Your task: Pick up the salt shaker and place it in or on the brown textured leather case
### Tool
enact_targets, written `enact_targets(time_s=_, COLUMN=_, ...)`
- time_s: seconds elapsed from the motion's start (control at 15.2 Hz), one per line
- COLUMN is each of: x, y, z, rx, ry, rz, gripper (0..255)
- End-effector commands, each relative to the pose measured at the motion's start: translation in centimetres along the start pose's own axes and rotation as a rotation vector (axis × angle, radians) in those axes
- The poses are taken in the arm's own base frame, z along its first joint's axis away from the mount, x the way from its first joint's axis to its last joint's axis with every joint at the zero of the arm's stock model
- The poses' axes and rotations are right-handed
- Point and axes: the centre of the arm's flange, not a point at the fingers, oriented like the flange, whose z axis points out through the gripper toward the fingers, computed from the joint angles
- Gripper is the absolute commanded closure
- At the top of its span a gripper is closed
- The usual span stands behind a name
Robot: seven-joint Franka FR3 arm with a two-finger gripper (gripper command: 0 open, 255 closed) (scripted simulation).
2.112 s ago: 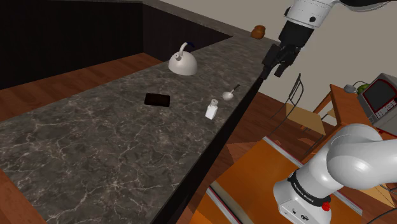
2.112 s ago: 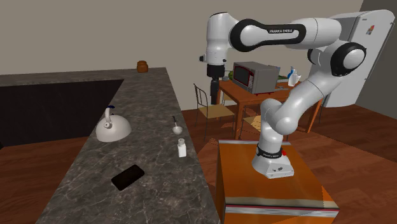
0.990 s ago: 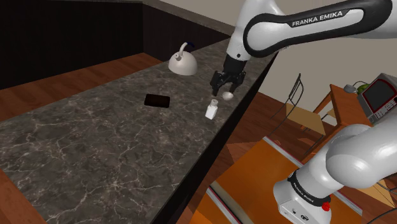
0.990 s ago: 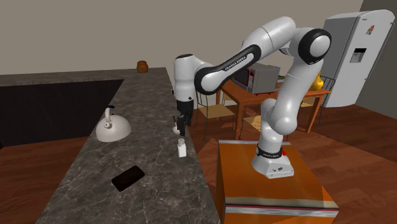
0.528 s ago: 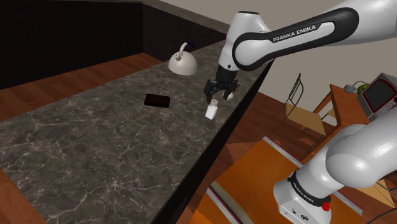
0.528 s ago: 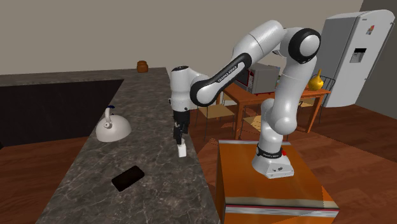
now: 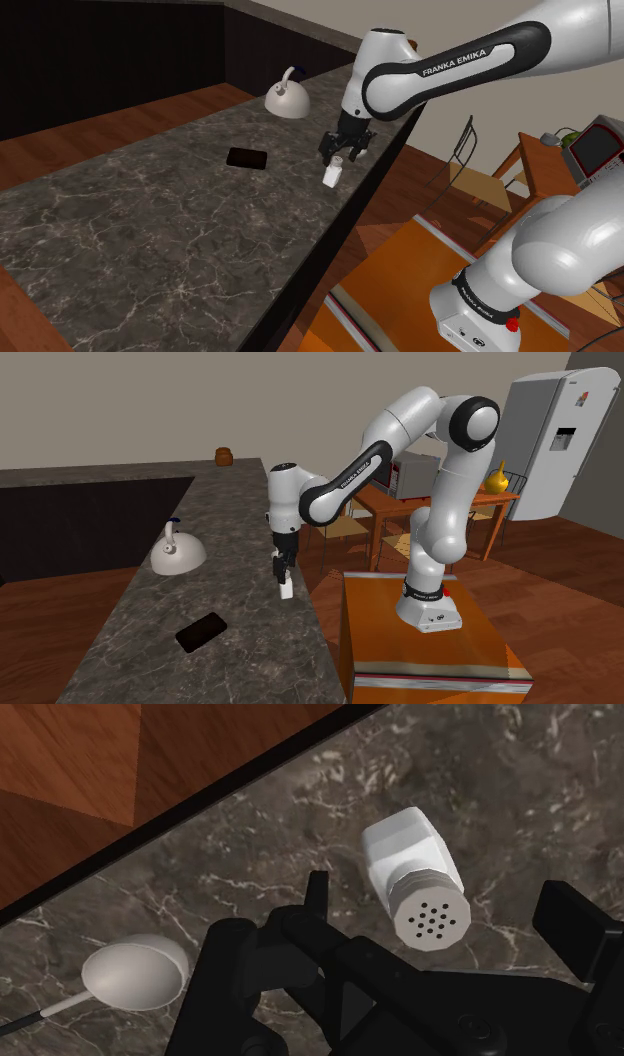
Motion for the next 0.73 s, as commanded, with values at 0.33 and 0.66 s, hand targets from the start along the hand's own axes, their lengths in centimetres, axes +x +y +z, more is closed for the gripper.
enact_targets(time_s=0.33, x=0.0, y=0.0, z=0.01, rx=0.0, ry=0.0, rz=0.0, gripper=255)
enact_targets(time_s=0.66, x=0.0, y=0.0, z=0.01, rx=0.0, ry=0.0, rz=0.0, gripper=255)
